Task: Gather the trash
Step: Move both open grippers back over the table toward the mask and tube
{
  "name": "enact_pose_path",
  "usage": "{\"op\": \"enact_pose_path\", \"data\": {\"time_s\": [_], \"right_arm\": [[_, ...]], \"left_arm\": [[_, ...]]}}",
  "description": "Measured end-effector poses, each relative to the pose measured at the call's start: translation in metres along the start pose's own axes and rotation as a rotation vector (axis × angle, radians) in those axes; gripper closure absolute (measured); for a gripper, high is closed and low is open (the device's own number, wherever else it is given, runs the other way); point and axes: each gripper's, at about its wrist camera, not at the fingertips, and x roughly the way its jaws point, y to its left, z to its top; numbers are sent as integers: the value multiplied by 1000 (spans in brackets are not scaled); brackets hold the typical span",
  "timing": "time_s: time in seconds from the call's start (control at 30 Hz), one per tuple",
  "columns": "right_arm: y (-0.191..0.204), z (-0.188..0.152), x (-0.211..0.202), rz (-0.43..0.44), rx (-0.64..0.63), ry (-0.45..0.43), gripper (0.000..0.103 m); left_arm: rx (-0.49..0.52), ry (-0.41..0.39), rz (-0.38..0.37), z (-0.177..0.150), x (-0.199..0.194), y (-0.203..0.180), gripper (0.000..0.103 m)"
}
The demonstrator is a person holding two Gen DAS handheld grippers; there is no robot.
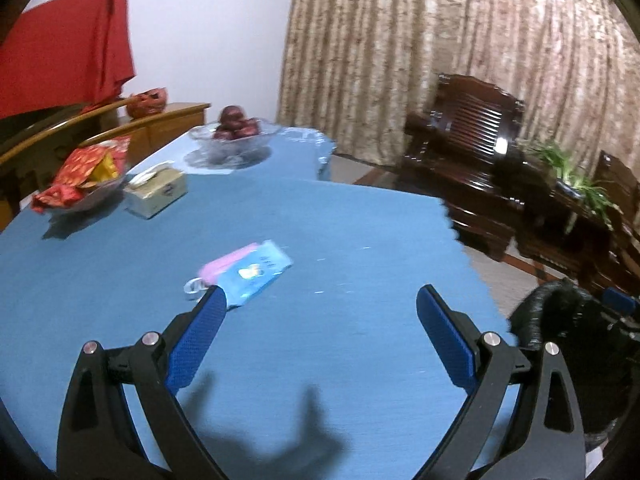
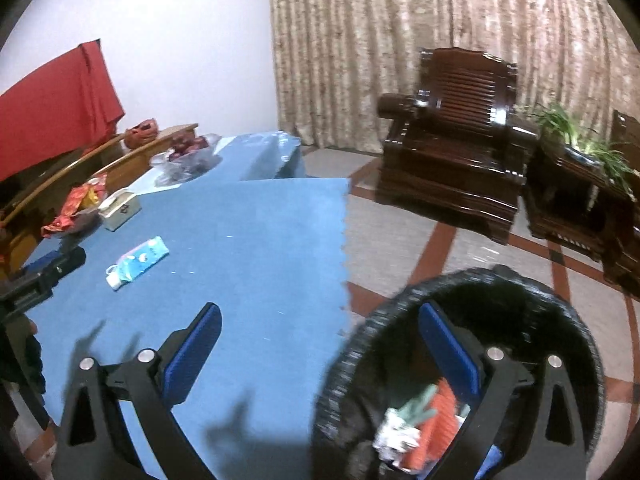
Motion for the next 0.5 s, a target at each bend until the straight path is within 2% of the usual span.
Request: {"op": "enact_pose_path", "data": {"time_s": [0.27,0.3,0.37,0.5], "right_arm": [[49,9,42,49,-40,20,6],[54,9,48,53,-43,25,6],[61,9,60,60,-48,39,6],[72,6,84,65,-51,71,6]], "left_arm": [[-38,37,99,-13,28,60,11],[-40,38,105,-14,32,63,12],[-49,64,113,-16,48,76,22],[-68,101,113,-20,73,92,30]]}}
